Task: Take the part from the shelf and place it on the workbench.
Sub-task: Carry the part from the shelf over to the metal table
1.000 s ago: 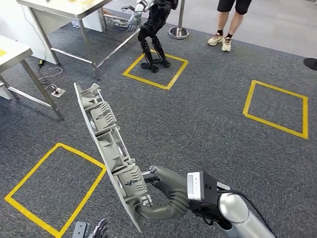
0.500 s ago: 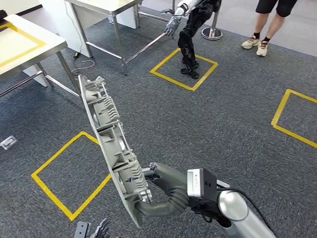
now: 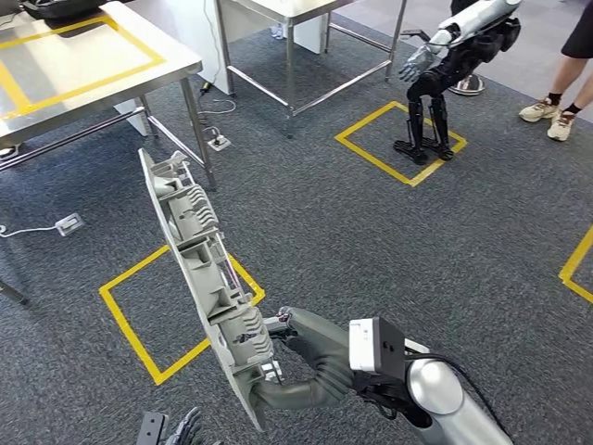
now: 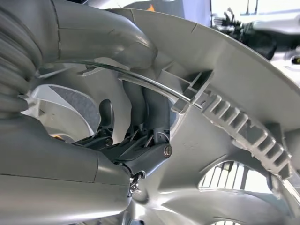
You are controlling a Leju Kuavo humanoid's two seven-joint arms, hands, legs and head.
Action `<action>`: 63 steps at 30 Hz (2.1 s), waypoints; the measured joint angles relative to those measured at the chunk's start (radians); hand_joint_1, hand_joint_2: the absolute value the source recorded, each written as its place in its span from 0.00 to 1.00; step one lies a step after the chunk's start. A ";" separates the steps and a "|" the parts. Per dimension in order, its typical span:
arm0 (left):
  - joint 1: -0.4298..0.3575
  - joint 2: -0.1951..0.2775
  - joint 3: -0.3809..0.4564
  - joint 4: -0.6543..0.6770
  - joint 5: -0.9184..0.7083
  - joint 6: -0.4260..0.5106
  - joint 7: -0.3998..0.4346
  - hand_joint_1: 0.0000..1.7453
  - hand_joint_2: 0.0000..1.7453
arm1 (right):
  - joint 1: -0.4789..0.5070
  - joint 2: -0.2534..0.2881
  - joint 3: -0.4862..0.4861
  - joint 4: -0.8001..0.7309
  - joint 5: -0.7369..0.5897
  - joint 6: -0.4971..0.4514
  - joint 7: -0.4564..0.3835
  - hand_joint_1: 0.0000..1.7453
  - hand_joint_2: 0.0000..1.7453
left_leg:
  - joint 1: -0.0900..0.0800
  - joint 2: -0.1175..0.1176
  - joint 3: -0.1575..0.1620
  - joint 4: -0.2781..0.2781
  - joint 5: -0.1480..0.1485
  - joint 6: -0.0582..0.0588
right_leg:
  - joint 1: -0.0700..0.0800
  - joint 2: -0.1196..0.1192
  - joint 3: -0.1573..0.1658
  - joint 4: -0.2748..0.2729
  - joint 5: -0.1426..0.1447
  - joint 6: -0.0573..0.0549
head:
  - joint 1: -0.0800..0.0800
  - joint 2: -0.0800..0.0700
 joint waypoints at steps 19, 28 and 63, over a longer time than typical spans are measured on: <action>0.002 0.010 0.000 0.002 -0.001 -0.012 -0.011 0.00 1.00 | -0.009 0.010 0.010 0.003 -0.001 0.001 -0.001 1.00 1.00 | -0.001 0.129 -0.011 0.031 -0.019 -0.046 | 0.003 -0.095 0.128 -0.252 0.089 -0.034 | -0.004 0.000; 0.001 0.011 0.000 0.002 0.000 -0.012 -0.020 0.00 1.00 | -0.015 0.011 0.014 0.006 -0.002 0.001 -0.002 1.00 1.00 | 0.003 0.040 -0.006 0.008 -0.007 0.003 | -0.002 -0.006 0.018 0.000 -0.043 0.005 | 0.002 0.000; 0.010 0.013 0.004 0.008 0.007 0.020 -0.016 0.00 1.00 | 0.028 0.012 -0.013 0.037 0.034 -0.014 -0.023 1.00 1.00 | -0.001 0.041 -0.005 0.010 -0.009 0.006 | 0.001 0.000 0.065 -0.131 0.061 -0.004 | 0.001 0.000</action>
